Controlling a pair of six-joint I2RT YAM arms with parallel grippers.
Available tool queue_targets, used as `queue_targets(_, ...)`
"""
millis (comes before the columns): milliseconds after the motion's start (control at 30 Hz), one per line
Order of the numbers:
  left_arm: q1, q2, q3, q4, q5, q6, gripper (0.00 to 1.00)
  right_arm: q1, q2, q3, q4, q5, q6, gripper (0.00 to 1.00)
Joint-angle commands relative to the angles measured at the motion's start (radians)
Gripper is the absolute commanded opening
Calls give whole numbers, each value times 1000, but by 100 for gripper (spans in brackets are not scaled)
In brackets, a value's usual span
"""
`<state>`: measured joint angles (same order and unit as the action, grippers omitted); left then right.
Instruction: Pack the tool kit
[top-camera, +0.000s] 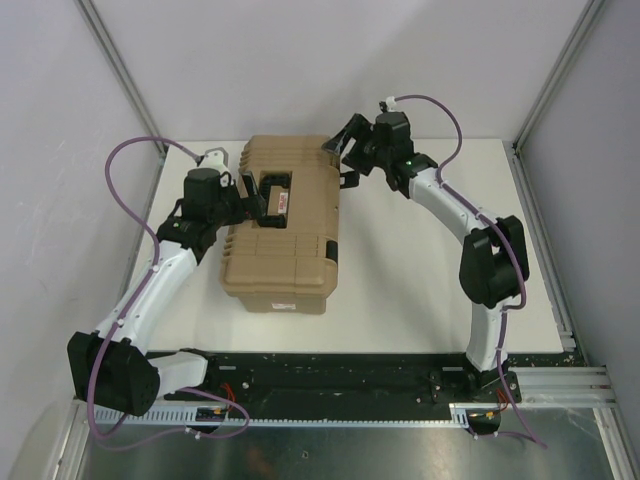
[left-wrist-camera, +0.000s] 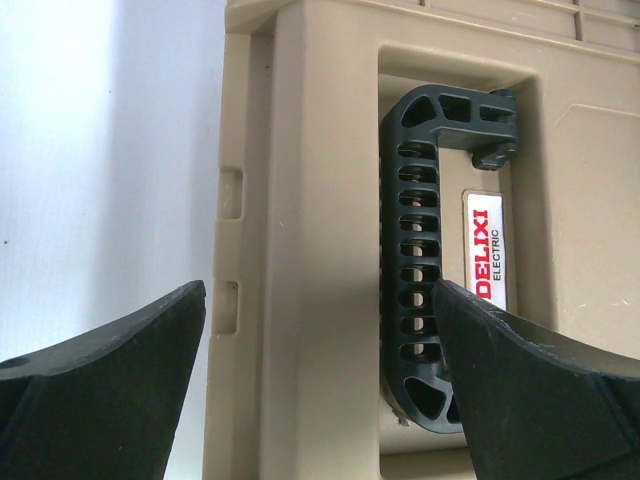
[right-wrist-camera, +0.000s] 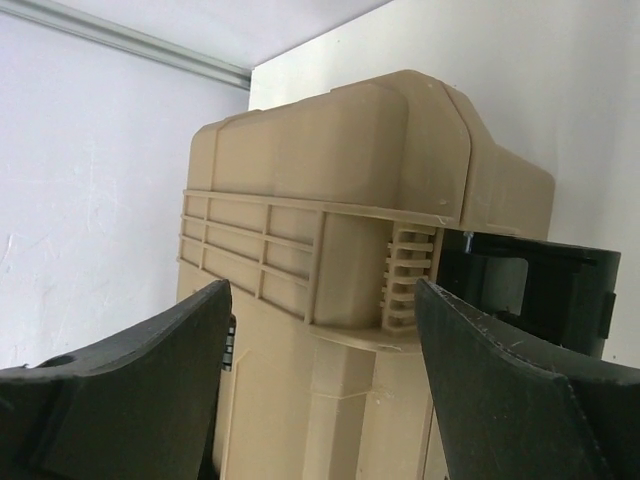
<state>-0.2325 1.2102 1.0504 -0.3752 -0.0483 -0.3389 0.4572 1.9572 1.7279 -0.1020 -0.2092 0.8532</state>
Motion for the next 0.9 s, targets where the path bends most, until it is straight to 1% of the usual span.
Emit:
queue_targets(0, 5, 10, -27, -11, -15, 28, 99, -9, -27, 43, -15, 31, -54, 80)
queue_targets(100, 5, 7, -26, -10, -17, 31, 99, -37, -61, -7, 40, 22, -53, 86)
queue_targets(200, 5, 6, -25, -11, -17, 35, 99, -72, -112, -123, 169, -6, -13, 96)
queue_targets(267, 5, 5, -25, -11, -18, 36, 99, -89, -139, -179, 194, 0, -5, 99)
queue_targets(400, 5, 6, -27, -10, -18, 39, 99, -106, -157, -237, 188, 9, -14, 99)
queue_targets(500, 5, 10, -27, -11, -19, 40, 99, -119, -135, -259, 211, -44, 22, 99)
queue_targets(600, 5, 10, -25, -11, -19, 41, 99, -135, -93, -283, 315, -155, 89, 99)
queue_targets(733, 5, 7, -24, -10, -22, 46, 99, -152, -16, -303, 513, -312, 232, 99)
queue_targets(800, 5, 4, -25, -11, -26, 48, 99, -155, 9, -308, 578, -343, 283, 100)
queue_targets(867, 5, 2, -26, -11, -31, 49, 99, -156, 11, -309, 572, -328, 278, 99)
